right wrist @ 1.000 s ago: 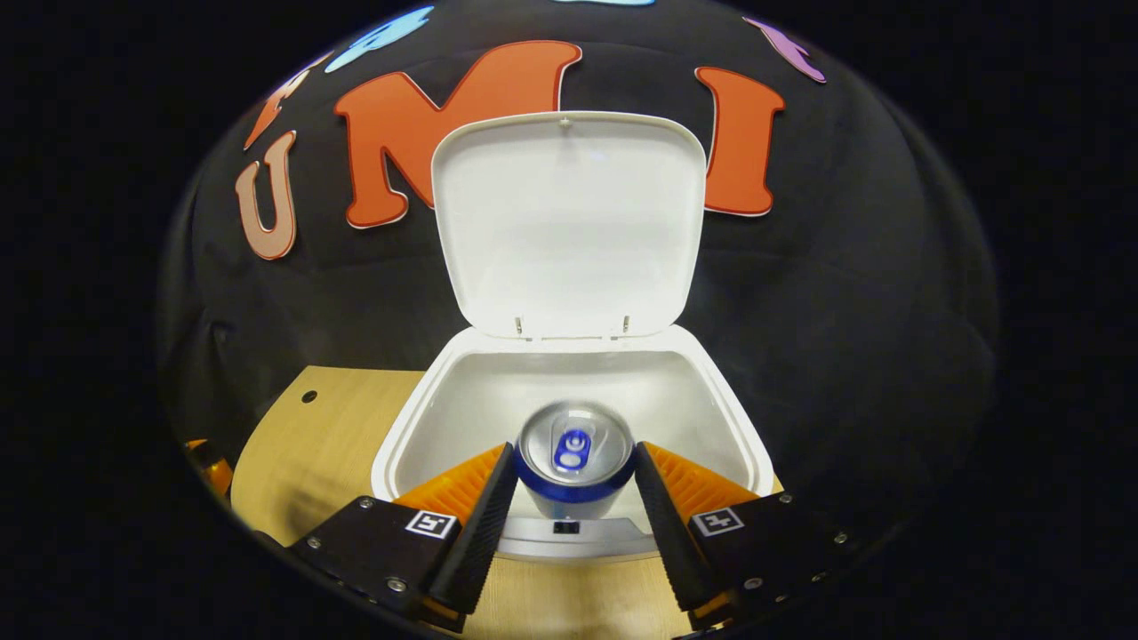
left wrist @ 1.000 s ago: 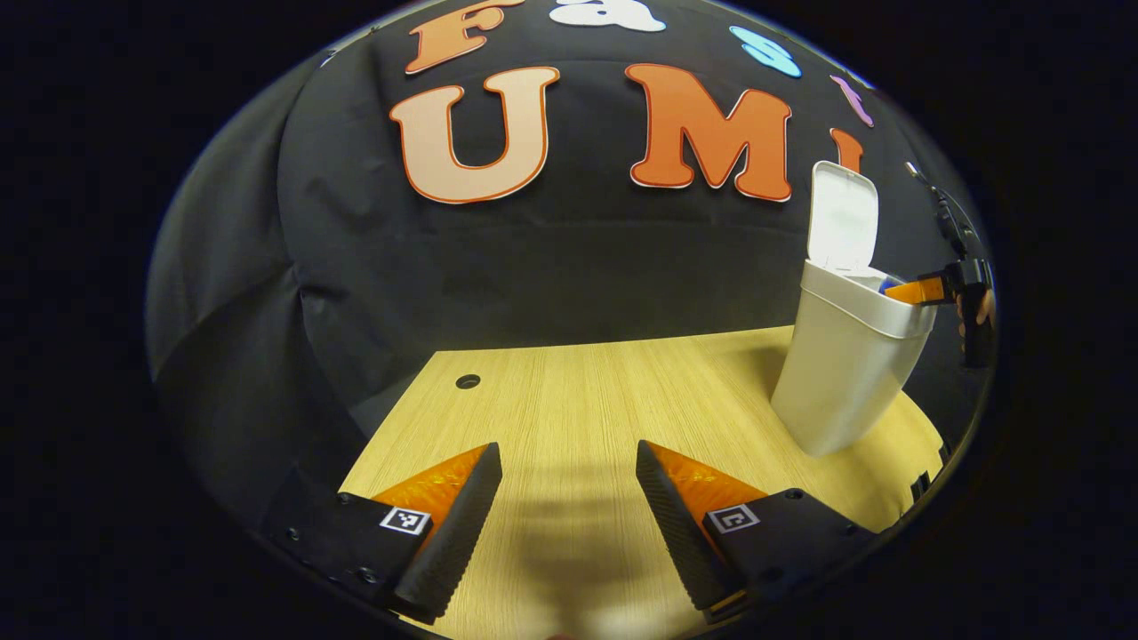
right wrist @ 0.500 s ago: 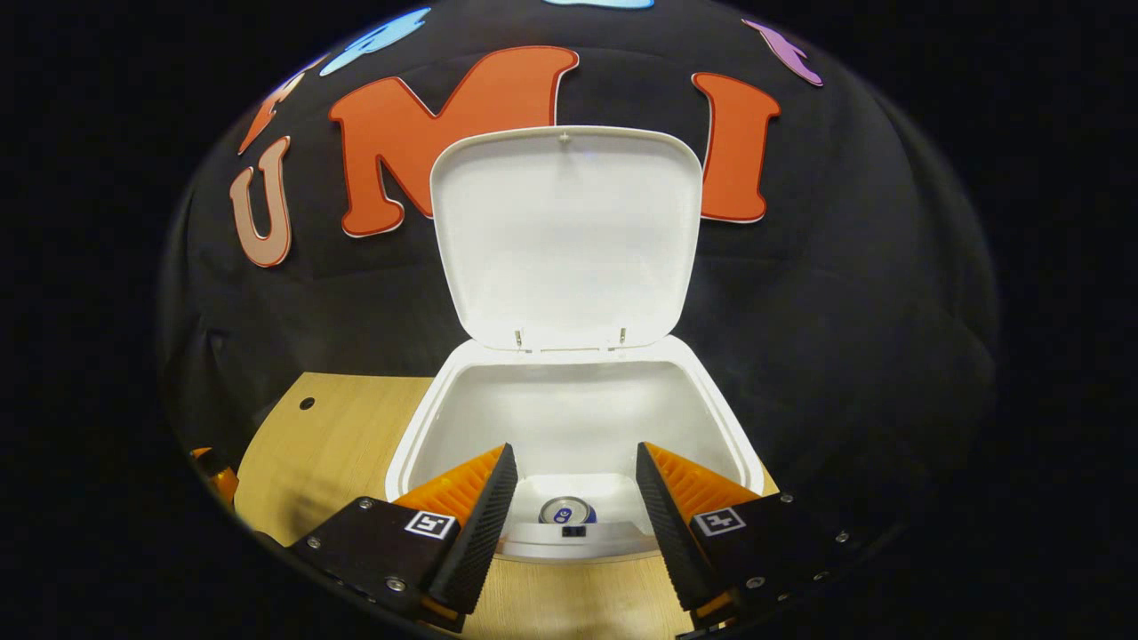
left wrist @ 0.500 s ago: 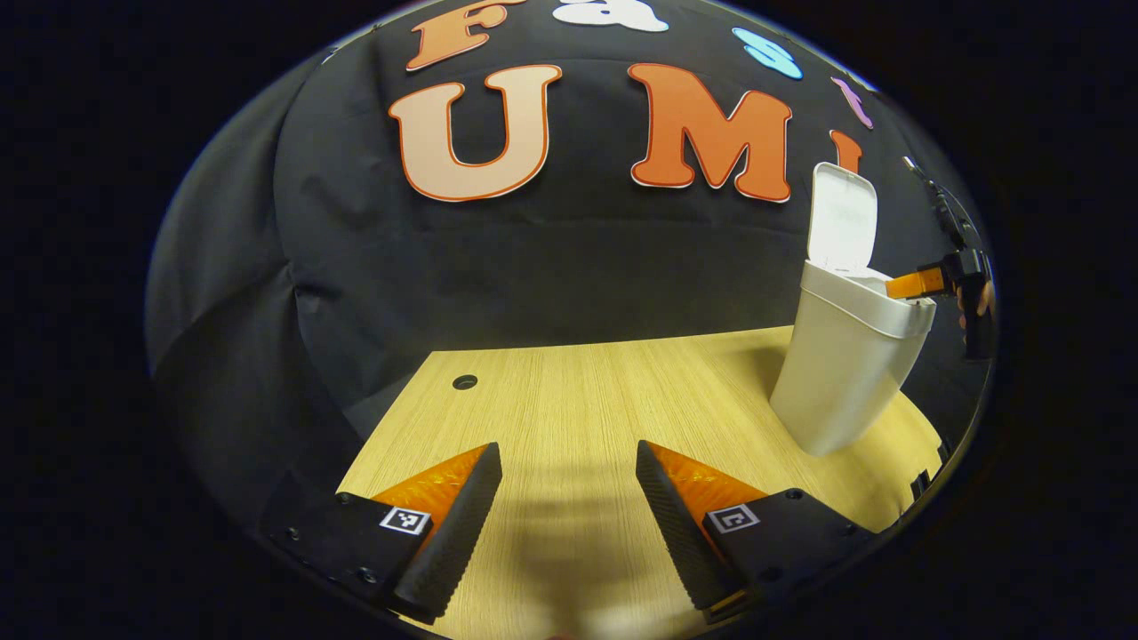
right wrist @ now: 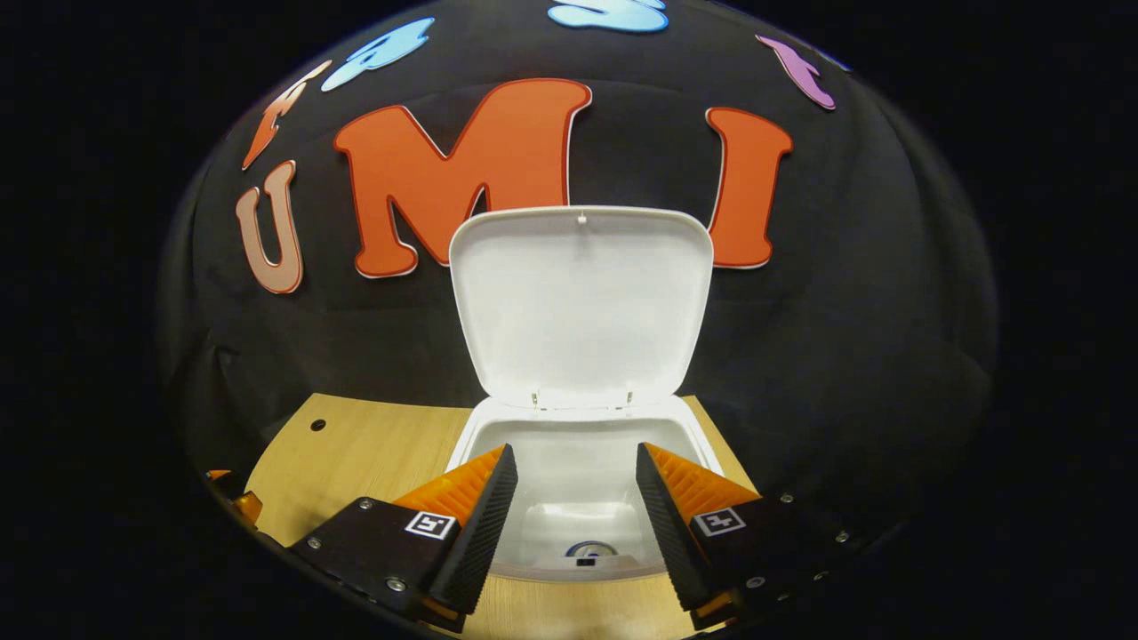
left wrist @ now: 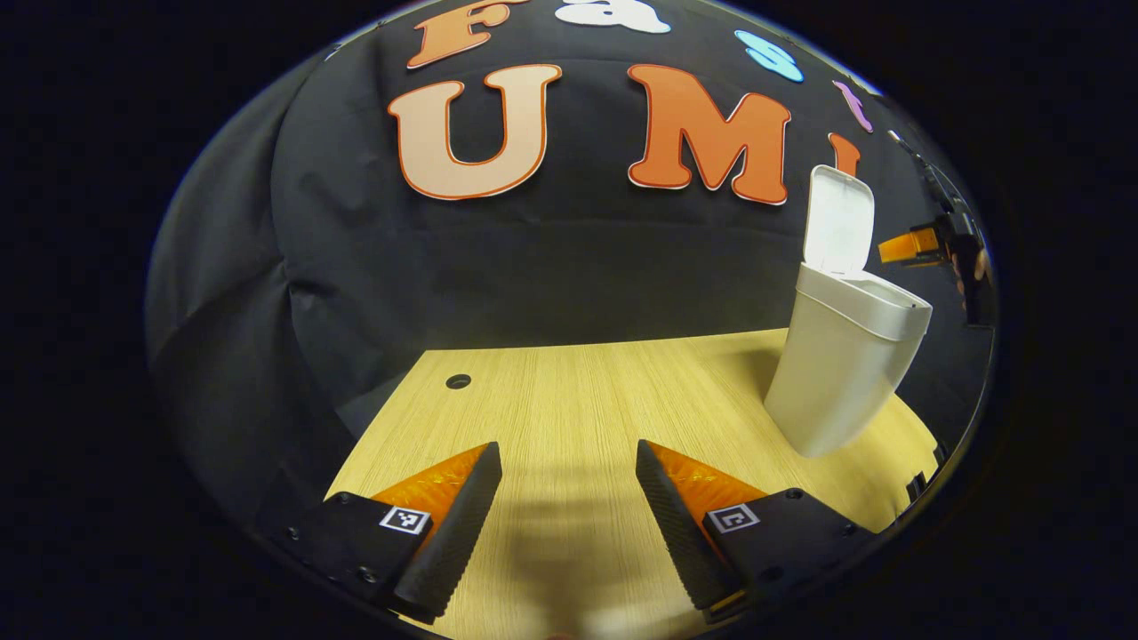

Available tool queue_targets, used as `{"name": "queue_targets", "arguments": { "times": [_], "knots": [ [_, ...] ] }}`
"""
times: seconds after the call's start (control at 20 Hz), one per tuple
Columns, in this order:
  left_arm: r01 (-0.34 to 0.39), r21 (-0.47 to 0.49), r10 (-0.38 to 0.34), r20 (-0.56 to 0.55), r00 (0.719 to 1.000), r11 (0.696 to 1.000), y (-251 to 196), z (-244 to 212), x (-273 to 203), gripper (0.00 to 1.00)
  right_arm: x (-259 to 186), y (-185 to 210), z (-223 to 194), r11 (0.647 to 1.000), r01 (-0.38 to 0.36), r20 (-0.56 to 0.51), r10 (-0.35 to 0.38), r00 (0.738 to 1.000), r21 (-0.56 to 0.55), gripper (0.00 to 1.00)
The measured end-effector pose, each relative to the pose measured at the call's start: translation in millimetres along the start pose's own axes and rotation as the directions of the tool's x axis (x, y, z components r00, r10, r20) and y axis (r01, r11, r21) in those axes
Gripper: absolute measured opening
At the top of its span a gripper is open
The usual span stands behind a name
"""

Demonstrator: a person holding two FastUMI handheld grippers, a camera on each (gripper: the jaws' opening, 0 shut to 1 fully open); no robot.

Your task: Press the lid of the desktop garbage bin to open it, pick up the crumpled paper on the desktop and throw it into the bin, then pick up the pop can on the desktop and drop it into the bin, and finally close the garbage bin lid.

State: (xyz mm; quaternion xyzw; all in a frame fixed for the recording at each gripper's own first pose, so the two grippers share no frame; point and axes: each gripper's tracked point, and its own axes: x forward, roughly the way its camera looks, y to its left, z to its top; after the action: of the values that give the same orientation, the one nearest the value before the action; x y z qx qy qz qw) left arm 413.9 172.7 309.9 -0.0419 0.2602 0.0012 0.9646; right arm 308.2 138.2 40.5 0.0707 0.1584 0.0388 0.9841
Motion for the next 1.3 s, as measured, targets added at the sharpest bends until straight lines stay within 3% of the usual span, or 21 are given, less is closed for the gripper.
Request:
{"name": "queue_targets", "arguments": {
  "times": [0.05,0.1,0.15,0.2,0.45,0.55,0.6,0.7,0.95,1.05,1.3],
  "knots": [
    [-0.001,0.001,0.001,0.001,1.000,1.000,2,0,2,0.97,-3,0,7,1.000,0.005,0.010,-0.005,1.000,0.001,0.77],
    [-0.002,0.002,0.002,0.001,1.000,1.000,2,0,2,0.97,-3,-1,14,1.000,0.005,0.015,-0.005,1.000,0.001,0.82],
    [-0.004,0.003,0.004,0.001,1.000,1.000,3,1,2,0.98,-5,0,21,1.000,0.005,0.020,-0.005,1.000,0.000,0.77],
    [-0.006,0.002,0.006,0.002,1.000,1.000,4,1,1,0.97,-6,0,27,1.000,0.002,0.025,-0.002,1.000,-0.007,0.82],
    [-0.007,-0.013,0.006,-0.007,1.000,1.000,6,-3,2,0.97,-11,-4,62,1.000,0.001,0.065,0.000,0.998,-0.027,0.82],
    [-0.004,-0.007,0.004,-0.004,1.000,1.000,5,-2,2,0.97,-9,-9,73,0.999,0.010,0.081,-0.006,0.997,-0.045,0.77],
    [0.001,-0.009,-0.001,-0.004,1.000,1.000,4,-1,1,0.98,-9,-11,80,0.998,0.014,0.089,-0.009,0.996,-0.055,0.82],
    [0.006,-0.014,-0.006,-0.013,1.000,1.000,2,-4,2,0.97,-10,-12,95,0.998,0.014,0.110,-0.007,0.994,-0.063,0.82],
    [0.000,-0.006,0.000,-0.015,1.000,1.000,4,-3,4,0.97,-7,-26,138,0.998,0.044,0.190,-0.034,0.981,-0.049,0.82],
    [0.002,0.000,-0.002,-0.004,1.000,1.000,3,0,4,0.97,-3,-28,149,0.999,0.039,0.201,-0.033,0.979,-0.028,0.79],
    [-0.006,-0.022,0.006,-0.017,1.000,1.000,5,-5,5,0.98,9,-25,165,1.000,0.022,0.215,-0.020,0.976,-0.005,0.82]
  ]
}}
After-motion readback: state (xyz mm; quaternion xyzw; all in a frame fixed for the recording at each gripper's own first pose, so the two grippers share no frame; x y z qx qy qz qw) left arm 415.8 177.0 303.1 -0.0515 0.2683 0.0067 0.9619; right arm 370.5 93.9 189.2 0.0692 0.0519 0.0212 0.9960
